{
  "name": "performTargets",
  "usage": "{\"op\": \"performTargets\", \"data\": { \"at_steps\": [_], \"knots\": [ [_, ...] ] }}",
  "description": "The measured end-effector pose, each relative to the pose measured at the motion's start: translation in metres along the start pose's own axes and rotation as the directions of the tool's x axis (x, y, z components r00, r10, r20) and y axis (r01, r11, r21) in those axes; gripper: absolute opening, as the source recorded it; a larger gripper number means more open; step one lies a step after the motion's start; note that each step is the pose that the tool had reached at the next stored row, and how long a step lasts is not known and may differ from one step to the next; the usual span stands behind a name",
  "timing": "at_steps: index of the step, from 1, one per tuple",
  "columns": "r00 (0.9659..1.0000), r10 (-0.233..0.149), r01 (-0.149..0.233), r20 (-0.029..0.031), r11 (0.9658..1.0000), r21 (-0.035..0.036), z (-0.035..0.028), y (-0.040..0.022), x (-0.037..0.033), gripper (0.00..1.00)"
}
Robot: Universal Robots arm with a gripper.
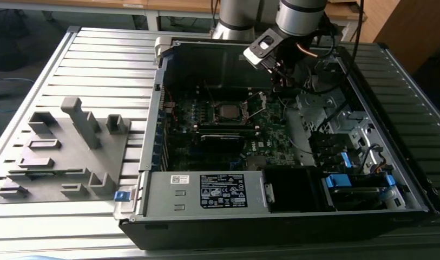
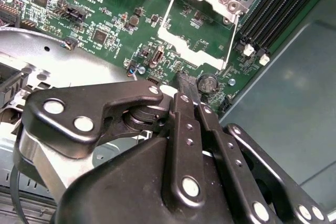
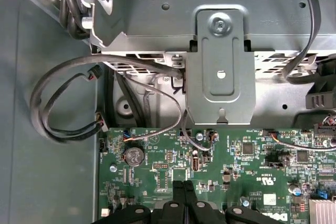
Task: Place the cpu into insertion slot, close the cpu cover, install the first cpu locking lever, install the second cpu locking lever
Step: 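Close the cpu cover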
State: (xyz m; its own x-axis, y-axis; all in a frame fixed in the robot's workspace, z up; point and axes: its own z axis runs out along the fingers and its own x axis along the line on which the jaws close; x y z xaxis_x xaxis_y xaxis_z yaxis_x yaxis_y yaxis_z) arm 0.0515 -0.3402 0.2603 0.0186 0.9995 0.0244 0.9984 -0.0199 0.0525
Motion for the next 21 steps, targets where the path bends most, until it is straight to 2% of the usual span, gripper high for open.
{"op": "performTargets", "data": {
  "at_steps": [10, 17, 21],
  "knots": [
    [1.0, 0.002, -0.002, 0.0014, 1.0, 0.0007, 0.0093, 0.0008, -0.0002, 0.11],
    [1.0, 0.004, -0.004, 0.003, 1.0, 0.0008, 0.0199, 0.0005, -0.0004, 0.11],
    [1.0, 0.004, -0.004, 0.0034, 1.0, 0.0009, 0.0208, 0.0005, -0.0005, 0.11]
  ]
}}
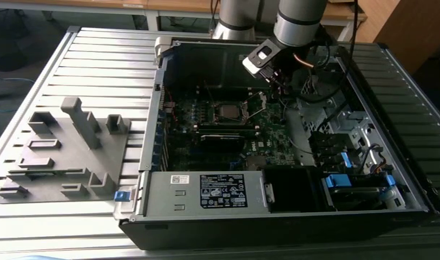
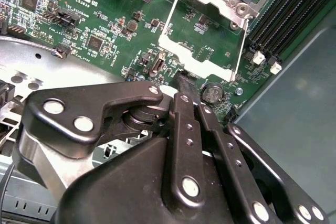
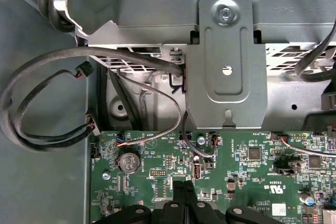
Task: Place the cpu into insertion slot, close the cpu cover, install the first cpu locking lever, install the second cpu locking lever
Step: 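Close the cpu cover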
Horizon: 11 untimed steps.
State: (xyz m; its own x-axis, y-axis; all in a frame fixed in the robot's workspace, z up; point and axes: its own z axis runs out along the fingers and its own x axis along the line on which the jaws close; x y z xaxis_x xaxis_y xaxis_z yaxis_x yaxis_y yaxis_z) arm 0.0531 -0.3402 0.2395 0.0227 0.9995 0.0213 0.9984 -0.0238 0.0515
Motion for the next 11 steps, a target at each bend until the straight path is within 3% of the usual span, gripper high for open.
{"op": "performTargets", "data": {
  "at_steps": [6, 11],
  "knots": [
    [1.0, 0.0, 0.0, -0.0004, 1.0, -0.0001, 0.0002, -0.0005, 0.0, 0.11],
    [1.0, 0.0, 0.0, -0.0003, 1.0, -0.0031, -0.0002, -0.0095, -0.0002, 0.11]
  ]
}}
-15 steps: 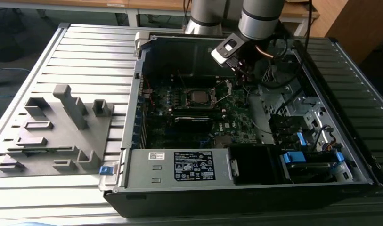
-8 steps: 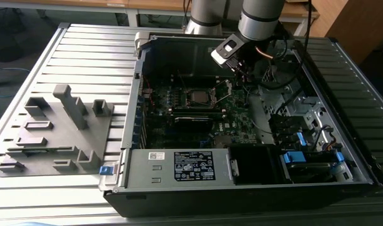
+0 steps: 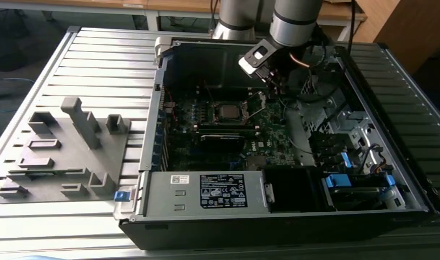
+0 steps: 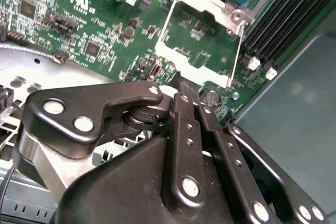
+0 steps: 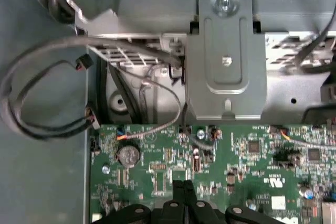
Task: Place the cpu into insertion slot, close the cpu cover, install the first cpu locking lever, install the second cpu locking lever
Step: 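Close the cpu cover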
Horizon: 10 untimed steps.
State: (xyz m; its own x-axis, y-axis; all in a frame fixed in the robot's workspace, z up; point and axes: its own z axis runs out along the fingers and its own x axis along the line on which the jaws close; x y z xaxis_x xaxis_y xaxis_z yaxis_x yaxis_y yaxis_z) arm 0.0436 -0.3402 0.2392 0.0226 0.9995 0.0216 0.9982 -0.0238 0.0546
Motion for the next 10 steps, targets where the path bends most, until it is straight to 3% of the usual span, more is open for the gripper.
{"op": "performTargets", "data": {
  "at_steps": [10],
  "knots": [
    [1.0, -0.001, 0.0, -0.0009, 0.9996, -0.0267, -0.0019, -0.0356, -0.0008, 0.11]
  ]
}}
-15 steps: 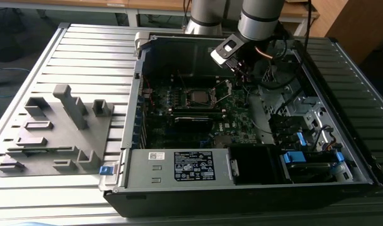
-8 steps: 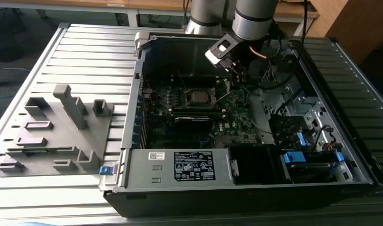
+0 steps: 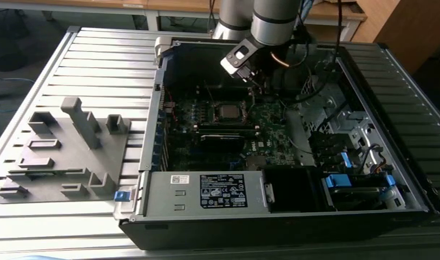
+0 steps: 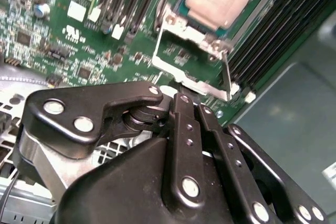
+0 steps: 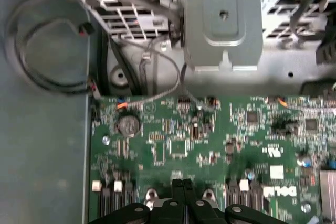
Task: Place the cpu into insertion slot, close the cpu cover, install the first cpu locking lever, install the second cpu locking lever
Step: 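Close the cpu cover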
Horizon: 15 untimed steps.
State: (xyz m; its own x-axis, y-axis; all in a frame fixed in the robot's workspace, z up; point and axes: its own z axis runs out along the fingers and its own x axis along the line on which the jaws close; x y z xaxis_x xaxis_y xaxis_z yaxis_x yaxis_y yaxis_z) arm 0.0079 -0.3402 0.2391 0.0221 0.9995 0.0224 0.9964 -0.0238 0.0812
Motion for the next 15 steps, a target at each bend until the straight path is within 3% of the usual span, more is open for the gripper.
{"op": "performTargets", "data": {
  "at_steps": [9, 15],
  "knots": [
    [1.0, 0.0, 0.0, -0.0002, 0.9999, -0.0148, -0.0023, -0.0276, -0.0006, 0.11],
    [1.0, 0.0, 0.0, -0.0002, 0.9999, -0.0156, -0.0025, -0.03, -0.0007, 0.11]
  ]
}}
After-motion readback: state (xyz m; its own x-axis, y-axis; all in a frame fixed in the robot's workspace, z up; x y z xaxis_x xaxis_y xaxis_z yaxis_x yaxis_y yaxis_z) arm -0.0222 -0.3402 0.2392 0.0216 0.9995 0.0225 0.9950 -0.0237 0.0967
